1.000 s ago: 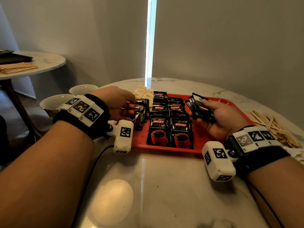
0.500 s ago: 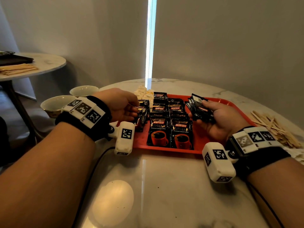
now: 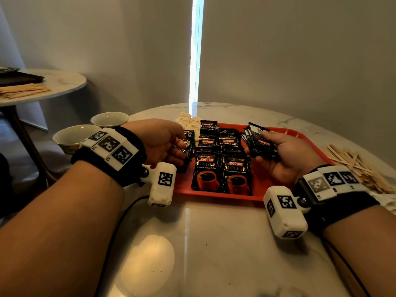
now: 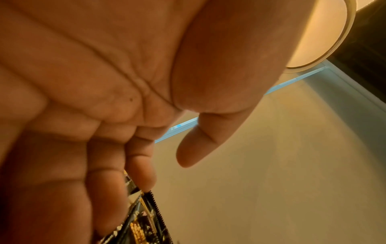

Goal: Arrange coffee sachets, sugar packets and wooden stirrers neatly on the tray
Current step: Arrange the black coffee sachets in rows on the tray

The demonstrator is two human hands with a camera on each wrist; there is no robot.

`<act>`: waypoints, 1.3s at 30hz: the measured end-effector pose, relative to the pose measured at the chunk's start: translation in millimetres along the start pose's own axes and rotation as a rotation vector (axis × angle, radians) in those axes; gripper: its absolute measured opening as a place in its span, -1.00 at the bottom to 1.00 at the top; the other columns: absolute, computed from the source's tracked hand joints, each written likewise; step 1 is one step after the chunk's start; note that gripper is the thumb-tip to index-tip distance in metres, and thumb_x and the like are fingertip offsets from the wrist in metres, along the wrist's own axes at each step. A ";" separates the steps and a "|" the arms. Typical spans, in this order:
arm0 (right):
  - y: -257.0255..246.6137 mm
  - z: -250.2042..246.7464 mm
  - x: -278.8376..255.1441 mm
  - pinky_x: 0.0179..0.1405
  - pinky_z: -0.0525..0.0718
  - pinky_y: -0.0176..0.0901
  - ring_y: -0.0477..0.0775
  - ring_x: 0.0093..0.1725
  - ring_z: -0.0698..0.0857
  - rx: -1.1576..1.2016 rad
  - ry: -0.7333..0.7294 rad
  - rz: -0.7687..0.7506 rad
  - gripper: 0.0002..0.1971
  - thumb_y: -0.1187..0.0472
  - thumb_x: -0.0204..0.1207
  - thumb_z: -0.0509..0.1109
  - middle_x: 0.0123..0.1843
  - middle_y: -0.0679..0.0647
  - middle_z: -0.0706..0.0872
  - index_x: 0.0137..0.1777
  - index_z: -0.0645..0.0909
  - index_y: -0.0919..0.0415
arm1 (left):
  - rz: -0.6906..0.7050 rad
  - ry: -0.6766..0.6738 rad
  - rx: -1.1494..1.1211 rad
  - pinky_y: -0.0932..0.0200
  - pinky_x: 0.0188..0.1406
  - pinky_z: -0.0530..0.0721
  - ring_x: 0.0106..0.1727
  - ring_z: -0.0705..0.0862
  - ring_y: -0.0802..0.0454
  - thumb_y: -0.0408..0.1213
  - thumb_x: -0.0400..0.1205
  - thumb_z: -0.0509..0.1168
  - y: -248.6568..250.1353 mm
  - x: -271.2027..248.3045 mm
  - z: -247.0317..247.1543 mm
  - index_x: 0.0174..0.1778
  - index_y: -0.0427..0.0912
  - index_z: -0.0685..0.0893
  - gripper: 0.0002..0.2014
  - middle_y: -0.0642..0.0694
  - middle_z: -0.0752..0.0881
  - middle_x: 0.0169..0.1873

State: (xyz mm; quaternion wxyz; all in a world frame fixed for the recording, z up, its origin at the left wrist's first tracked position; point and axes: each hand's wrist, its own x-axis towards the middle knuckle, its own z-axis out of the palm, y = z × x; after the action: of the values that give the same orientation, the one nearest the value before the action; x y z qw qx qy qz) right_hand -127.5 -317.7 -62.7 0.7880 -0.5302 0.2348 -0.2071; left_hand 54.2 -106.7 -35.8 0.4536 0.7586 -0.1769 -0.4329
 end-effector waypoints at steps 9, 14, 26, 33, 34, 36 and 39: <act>0.4 2.2 -1.4 -0.65 0.68 -0.29 0.08 -0.35 0.84 0.000 0.001 0.005 -0.71 0.16 0.79 0.19 -0.26 0.19 0.83 0.36 0.55 0.31 | 0.036 -0.002 -0.009 0.10 -0.29 0.70 -0.31 0.64 -0.07 -0.23 0.71 0.14 0.5 -2.0 4.0 -0.21 -0.22 0.57 -0.77 -0.18 0.66 -0.36; -1.2 3.4 -2.1 -0.65 0.68 -0.27 0.10 -0.33 0.85 -0.011 0.007 -0.007 -0.71 0.16 0.78 0.19 -0.22 0.19 0.84 0.37 0.54 0.30 | 0.079 0.006 -0.037 0.11 -0.28 0.55 -0.38 0.51 0.01 -0.26 0.68 0.14 0.9 -0.9 1.2 -0.25 -0.19 0.55 -0.80 -0.11 0.57 -0.40; -18.2 19.7 -18.0 -0.68 0.62 -0.23 0.18 -0.26 0.85 -0.090 0.014 -0.141 -0.63 0.16 0.75 0.28 0.00 0.28 0.80 0.47 0.46 0.30 | 0.745 -0.034 -0.164 0.22 -0.51 0.50 -0.39 0.50 0.11 -0.38 0.52 0.43 11.6 -14.7 19.9 -0.05 -0.09 0.75 -0.86 -0.05 0.63 -0.25; -18.8 34.1 -28.9 -0.64 0.65 -0.18 0.23 -0.23 0.83 -0.067 0.018 -0.196 -0.68 0.20 0.72 0.32 0.14 0.31 0.79 0.41 0.50 0.27 | 0.832 -0.060 -0.173 0.22 -0.47 0.56 -0.34 0.56 0.09 -0.45 0.56 0.42 14.2 -21.7 32.0 0.07 -0.10 0.75 -0.78 -0.09 0.61 -0.23; -17.4 37.0 -30.1 -0.63 0.67 -0.17 0.21 -0.22 0.83 -0.069 -0.004 -0.181 -0.67 0.19 0.72 0.33 0.14 0.30 0.80 0.42 0.50 0.27 | 0.841 -0.079 -0.140 0.22 -0.45 0.57 -0.32 0.58 0.09 -0.42 0.52 0.48 13.6 -21.7 33.2 0.06 -0.06 0.78 -0.75 -0.10 0.61 -0.22; -13.6 42.8 -32.3 -0.60 0.69 -0.15 0.19 -0.20 0.84 -0.082 -0.039 -0.156 -0.64 0.17 0.70 0.35 0.12 0.27 0.80 0.43 0.50 0.26 | 0.856 -0.116 -0.062 0.24 -0.42 0.57 -0.29 0.60 0.10 -0.44 0.49 0.49 12.2 -22.4 36.9 0.06 0.02 0.82 -0.69 -0.06 0.62 -0.21; -7.6 49.1 -34.3 -0.50 0.74 -0.07 0.20 -0.16 0.84 -0.124 -0.090 -0.134 -0.65 0.15 0.70 0.35 0.11 0.26 0.80 0.43 0.53 0.25 | 0.849 -0.111 0.052 0.29 -0.24 0.69 -0.21 0.73 0.11 -0.57 0.58 0.40 12.1 -26.8 41.0 0.06 0.01 0.83 -0.65 0.03 0.77 -0.21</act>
State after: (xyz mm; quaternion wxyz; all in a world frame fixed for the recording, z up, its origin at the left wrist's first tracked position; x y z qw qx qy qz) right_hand -126.7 -264.4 -34.3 0.7476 -0.6014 0.1753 -0.2204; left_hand 7.1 -117.2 -21.1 0.5619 0.6055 -0.5084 -0.2433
